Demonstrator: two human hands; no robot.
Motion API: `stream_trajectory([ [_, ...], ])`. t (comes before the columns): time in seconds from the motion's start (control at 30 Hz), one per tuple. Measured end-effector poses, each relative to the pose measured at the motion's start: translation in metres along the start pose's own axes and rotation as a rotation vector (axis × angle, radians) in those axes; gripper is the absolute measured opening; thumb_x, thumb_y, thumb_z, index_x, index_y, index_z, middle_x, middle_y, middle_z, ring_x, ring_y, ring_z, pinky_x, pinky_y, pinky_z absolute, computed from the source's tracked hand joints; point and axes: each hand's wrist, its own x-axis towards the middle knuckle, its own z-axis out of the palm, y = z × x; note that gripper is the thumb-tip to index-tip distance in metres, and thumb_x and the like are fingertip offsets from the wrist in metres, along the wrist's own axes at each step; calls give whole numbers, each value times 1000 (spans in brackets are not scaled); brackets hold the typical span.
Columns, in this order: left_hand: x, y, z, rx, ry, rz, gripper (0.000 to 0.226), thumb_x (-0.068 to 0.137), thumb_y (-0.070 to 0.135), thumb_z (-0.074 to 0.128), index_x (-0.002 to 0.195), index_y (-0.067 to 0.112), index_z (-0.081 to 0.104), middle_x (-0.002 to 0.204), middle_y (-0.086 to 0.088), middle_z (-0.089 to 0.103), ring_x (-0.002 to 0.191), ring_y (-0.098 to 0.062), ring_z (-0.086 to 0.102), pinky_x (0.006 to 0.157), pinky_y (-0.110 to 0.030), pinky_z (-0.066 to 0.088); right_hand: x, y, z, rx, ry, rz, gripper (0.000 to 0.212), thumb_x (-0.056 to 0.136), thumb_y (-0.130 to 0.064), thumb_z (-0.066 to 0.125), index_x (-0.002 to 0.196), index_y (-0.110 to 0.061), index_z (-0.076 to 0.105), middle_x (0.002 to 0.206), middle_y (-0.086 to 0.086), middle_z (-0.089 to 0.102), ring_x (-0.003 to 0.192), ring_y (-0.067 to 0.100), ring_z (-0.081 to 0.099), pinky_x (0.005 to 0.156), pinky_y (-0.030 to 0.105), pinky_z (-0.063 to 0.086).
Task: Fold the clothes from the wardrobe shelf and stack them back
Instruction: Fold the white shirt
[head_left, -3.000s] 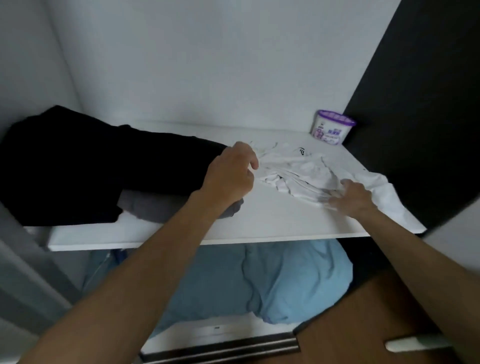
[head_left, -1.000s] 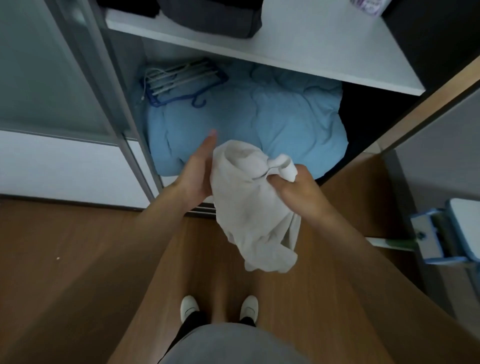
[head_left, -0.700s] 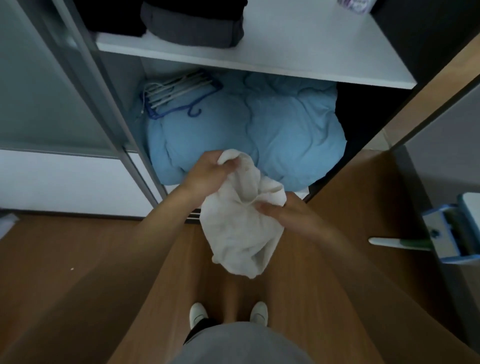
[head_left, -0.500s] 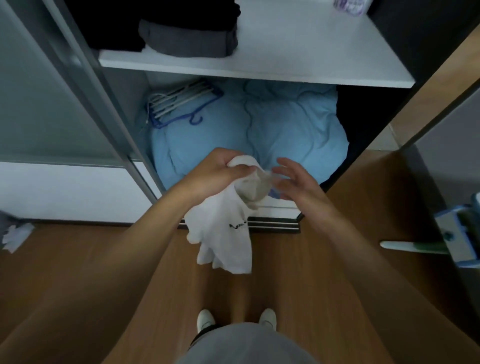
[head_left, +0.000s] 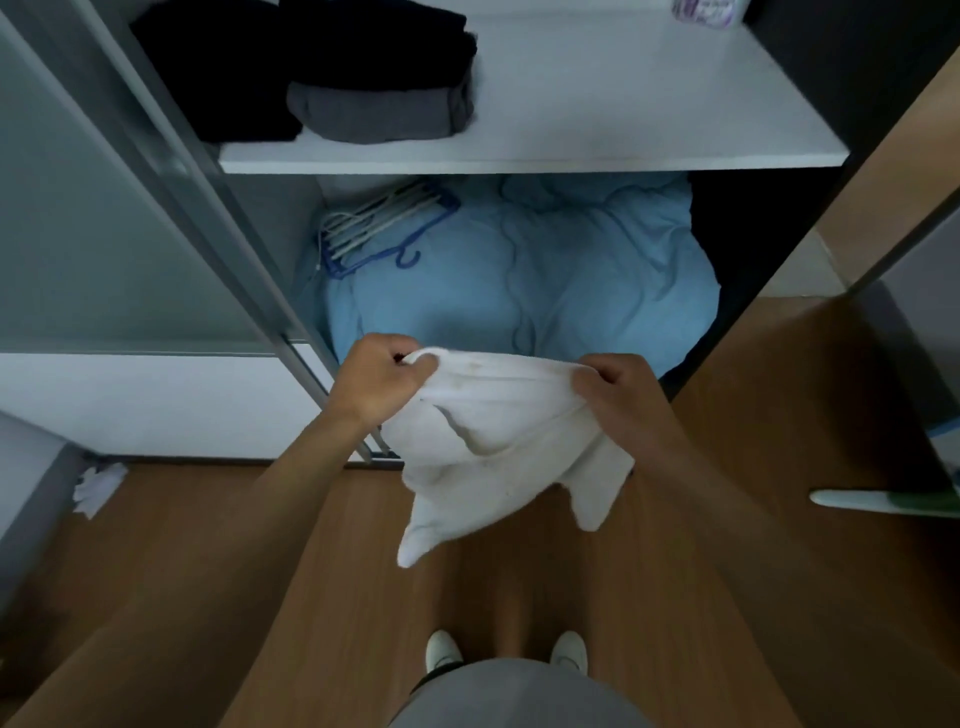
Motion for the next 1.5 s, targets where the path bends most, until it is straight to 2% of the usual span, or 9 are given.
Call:
stream_trajectory([
  [0.23,-16,-35,17,74,222,-44,22,76,5,64,74,27,64,80,12,62,79,-13,59,69,-24,43,-8,7,-2,-246,-248,0,34,88,-18,59,56,-20,49,53,-7,42,51,7,38,52,24,29],
  [0.37,-21,-31,22,31,156,29,30,72,-5,57,67,24,59,72,5,64,74,-20,61,69,-35,51,-15,17,-1,-554,-31,-69,19,85,-17,59,68,-8,57,66,4,56,63,20,52,60,36,42],
  [0.5,-24,-27,35,3,106,33,31,73,-7,56,69,23,61,73,1,66,75,-22,62,71,-40,53,-18,18,-1,-256,125,-201,21,84,3,56,66,-8,60,65,2,54,63,14,50,59,30,39],
  [0.77,-20,-53,30,-73,163,-273,28,80,5,54,69,29,64,81,6,65,89,-20,62,78,-27,44,-17,55,5,-199,-367,232,37,97,-18,51,60,-18,44,50,-12,38,43,1,35,43,16,24],
  [0.97,-27,-53,26,-125,136,-286,28,63,23,39,69,18,65,77,-3,64,88,-30,60,75,-34,46,-24,70,8,-46,34,264,30,93,-19,52,64,-18,45,47,-17,39,45,-2,38,44,14,29],
  [1.1,-27,-49,28,-161,192,-267,35,64,22,37,78,23,69,82,-2,65,86,-28,56,81,-34,47,-20,58,20,453,165,584,19,86,-29,62,75,-16,69,60,-6,68,57,7,65,57,20,49],
  [1.27,-17,-56,12,-176,63,-312,18,72,23,49,65,15,63,66,-2,55,67,-26,52,64,-32,37,-28,57,12,169,-80,308,48,91,-46,66,75,-1,66,74,22,61,69,21,58,68,31,42],
  [1.4,-13,-64,-2,-82,-101,-284,25,89,38,61,68,24,65,75,6,63,75,-13,59,69,-31,40,-28,50,-16,-7,-364,172,50,86,-52,68,84,-3,65,73,3,61,66,17,57,59,27,40],
  [1.5,-12,-60,-11,-97,-236,-156,50,83,58,67,68,10,58,64,2,47,63,-11,47,64,-32,32,-28,45,-36,-121,-521,205,31,78,-47,81,104,-33,71,94,-17,73,86,-1,67,67,11,49],
])
